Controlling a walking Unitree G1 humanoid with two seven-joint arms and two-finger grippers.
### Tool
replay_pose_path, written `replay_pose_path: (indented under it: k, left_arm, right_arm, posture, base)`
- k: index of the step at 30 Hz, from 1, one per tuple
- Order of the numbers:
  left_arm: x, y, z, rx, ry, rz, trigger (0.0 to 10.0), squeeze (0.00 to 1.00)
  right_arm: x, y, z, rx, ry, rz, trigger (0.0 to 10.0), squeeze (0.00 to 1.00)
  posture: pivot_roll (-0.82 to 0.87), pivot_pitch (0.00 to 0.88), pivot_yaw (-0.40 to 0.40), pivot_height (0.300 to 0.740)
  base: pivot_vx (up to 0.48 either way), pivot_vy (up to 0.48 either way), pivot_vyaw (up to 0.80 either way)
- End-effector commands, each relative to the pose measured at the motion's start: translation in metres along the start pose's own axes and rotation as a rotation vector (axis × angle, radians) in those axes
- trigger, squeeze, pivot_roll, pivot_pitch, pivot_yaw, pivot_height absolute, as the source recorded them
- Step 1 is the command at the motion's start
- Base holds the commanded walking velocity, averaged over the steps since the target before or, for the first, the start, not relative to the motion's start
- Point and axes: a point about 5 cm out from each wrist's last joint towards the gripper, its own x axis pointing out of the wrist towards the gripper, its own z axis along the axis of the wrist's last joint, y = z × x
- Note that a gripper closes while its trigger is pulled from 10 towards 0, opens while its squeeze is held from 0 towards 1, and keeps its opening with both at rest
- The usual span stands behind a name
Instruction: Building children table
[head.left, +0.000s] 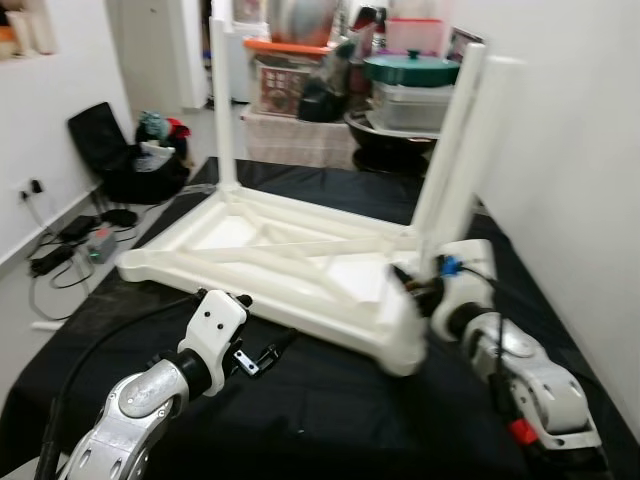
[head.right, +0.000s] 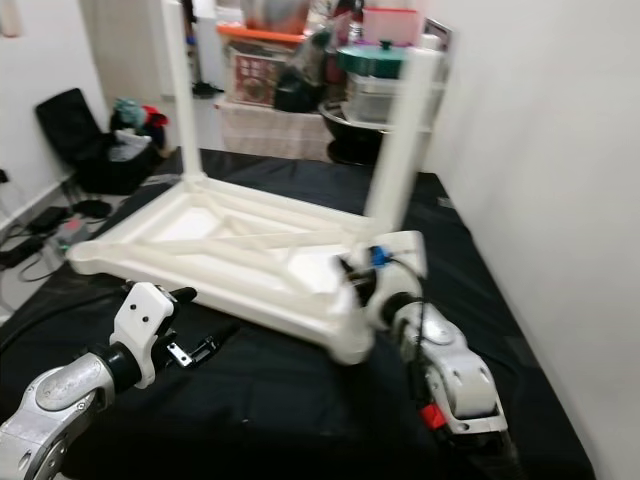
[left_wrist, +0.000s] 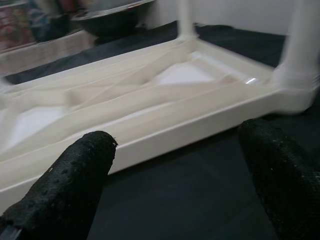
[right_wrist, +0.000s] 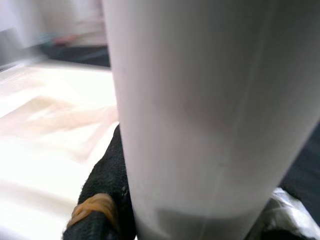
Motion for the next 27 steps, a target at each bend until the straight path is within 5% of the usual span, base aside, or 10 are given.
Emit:
replay_pose_path:
  k: [1,2,7,8,11,12,15,25,26,27]
  left_arm:
    - [0.001,0.001,-0.003,0.002,0.013,0.006,10.0,0.0]
    - [0.002,0.001,-0.003,0.002,0.013,0.006,10.0,0.0]
    - [0.003,0.001,-0.003,0.002,0.012,0.004,10.0,0.0]
    - [0.004,0.0,-0.002,0.001,0.011,-0.003,10.0,0.0]
    - [0.004,-0.001,-0.002,-0.002,0.008,-0.01,10.0,0.0]
    - [0.004,-0.002,-0.002,-0.005,0.006,-0.019,10.0,0.0]
    - [0.004,-0.003,-0.001,-0.005,0.005,-0.027,10.0,0.0]
    - [0.003,-0.003,-0.001,0.0,0.004,-0.02,10.0,0.0]
    - [0.003,-0.003,-0.001,0.001,0.005,-0.019,10.0,0.0]
    - [0.003,-0.002,-0.001,0.002,0.005,-0.018,10.0,0.0]
  right_arm:
    - [-0.007,-0.02,-0.038,0.03,0.153,-0.151,0.0,0.0]
    - [-0.01,0.0,-0.031,0.05,0.099,-0.02,10.0,0.0]
    - [-0.022,0.043,-0.009,0.177,-0.043,0.29,10.0,0.0]
    - [-0.031,0.059,0.001,0.218,-0.09,0.466,10.0,1.0]
    - [-0.046,0.072,0.014,0.257,-0.142,0.673,10.0,1.0]
    - [-0.074,0.082,0.025,0.22,-0.158,1.005,10.0,0.0]
    - [-0.094,0.086,0.029,0.084,-0.11,1.258,10.0,0.0]
    - [-0.064,0.068,0.036,-0.03,-0.109,1.191,9.3,0.0]
    - [-0.058,0.068,0.034,-0.032,-0.096,1.15,0.0,0.0]
    - [-0.05,0.066,0.03,-0.054,-0.075,1.083,0.0,0.0]
  posture:
    - [0.11,0.0,-0.084,0.74]
    - [0.11,0.0,-0.083,0.74]
    - [0.11,0.0,-0.081,0.74]
    - [0.11,0.0,-0.082,0.74]
    - [0.11,0.0,-0.082,0.74]
    - [0.11,0.0,-0.084,0.74]
    - [0.11,0.0,-0.087,0.74]
    - [0.13,0.0,-0.097,0.74]
    - [0.13,0.0,-0.103,0.74]
    - [0.13,0.0,-0.103,0.74]
  base:
    - [0.0,0.0,0.0]
    - [0.0,0.0,0.0]
    - [0.0,0.0,0.0]
    - [0.0,0.0,0.0]
    - [0.0,0.0,0.0]
    - [0.0,0.0,0.0]
    - [0.0,0.0,0.0]
    - [0.0,0.0,0.0]
    - [0.0,0.0,0.0]
    - [0.0,0.0,0.0]
